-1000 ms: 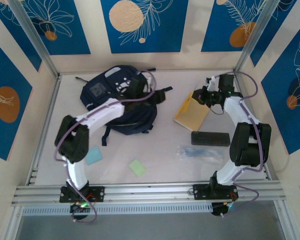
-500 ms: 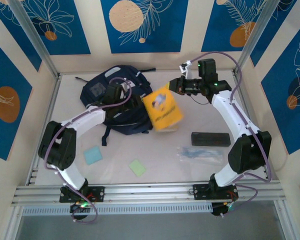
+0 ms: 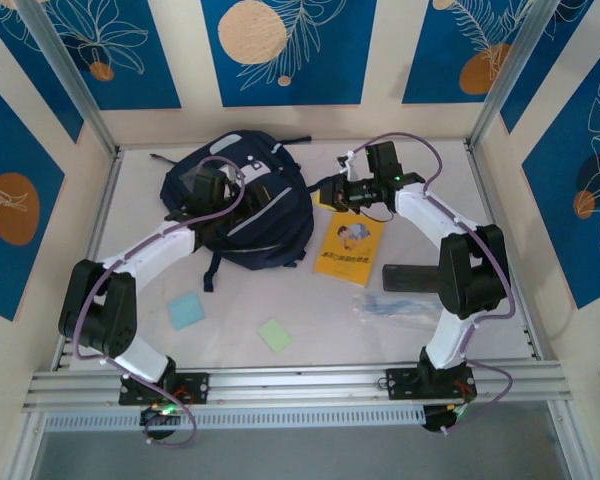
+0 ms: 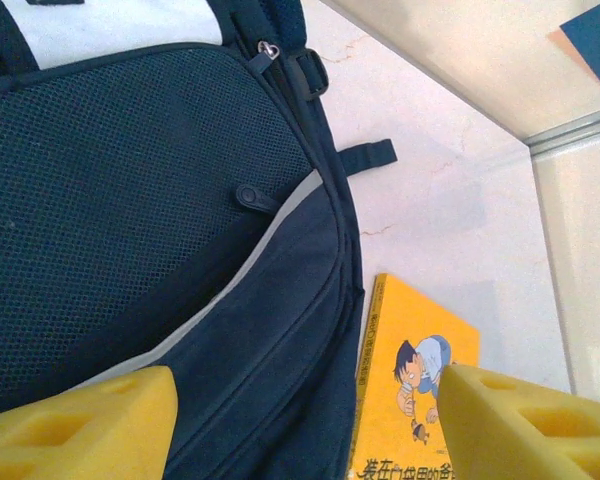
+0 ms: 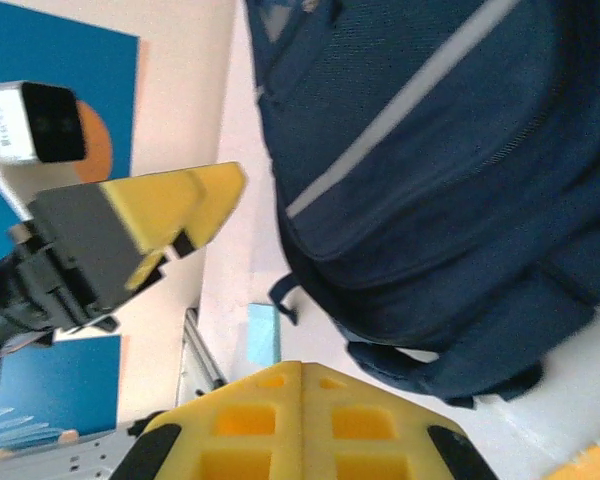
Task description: Pack the student bag
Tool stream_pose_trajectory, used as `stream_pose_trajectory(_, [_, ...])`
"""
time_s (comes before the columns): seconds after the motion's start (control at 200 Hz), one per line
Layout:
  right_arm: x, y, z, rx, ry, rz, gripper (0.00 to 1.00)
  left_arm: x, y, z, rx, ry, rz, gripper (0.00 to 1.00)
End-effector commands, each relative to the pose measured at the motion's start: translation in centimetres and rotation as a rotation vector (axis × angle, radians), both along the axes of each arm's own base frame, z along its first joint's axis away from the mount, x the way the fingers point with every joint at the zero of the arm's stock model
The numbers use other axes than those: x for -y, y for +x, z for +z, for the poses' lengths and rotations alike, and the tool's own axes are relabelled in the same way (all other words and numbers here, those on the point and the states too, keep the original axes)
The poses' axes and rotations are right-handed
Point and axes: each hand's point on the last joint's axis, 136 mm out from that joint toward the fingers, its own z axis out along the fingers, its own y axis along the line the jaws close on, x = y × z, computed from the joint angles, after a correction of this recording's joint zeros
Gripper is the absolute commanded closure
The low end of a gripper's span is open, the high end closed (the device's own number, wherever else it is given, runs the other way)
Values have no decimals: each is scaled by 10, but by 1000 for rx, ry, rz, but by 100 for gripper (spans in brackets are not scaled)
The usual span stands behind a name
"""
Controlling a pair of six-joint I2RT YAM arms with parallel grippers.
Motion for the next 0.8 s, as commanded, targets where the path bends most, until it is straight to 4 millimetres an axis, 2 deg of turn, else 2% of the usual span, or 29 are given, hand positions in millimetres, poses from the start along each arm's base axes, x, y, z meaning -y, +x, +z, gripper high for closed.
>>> stream_pose_trajectory(0.0, [27,0,-16,-14,-102,-64,91,16,-6,-8,-32,-47,-45,32])
stream_pose_trajectory(0.235, [103,-19,-72,-117,-437,-270,51,71,-25,-23,-78,-64,-198,34])
stream_pose_trajectory(0.37, [135,-33,-99,-177,-570,-355,44,101,-35,-34,-109,-66,-274,35])
stream_pose_trajectory(0.495, [153,-42,-124,-230,-707,-405,41,116,-41,-42,-131,-70,-309,35])
stream_pose_trajectory(0.605, [159,-46,-141,-238,-800,-427,40,120,-42,-43,-134,-71,-316,35])
stream_pose_trajectory(0.795, [138,-41,-158,-274,-730,-396,40,120,-44,-43,-136,-68,-316,35])
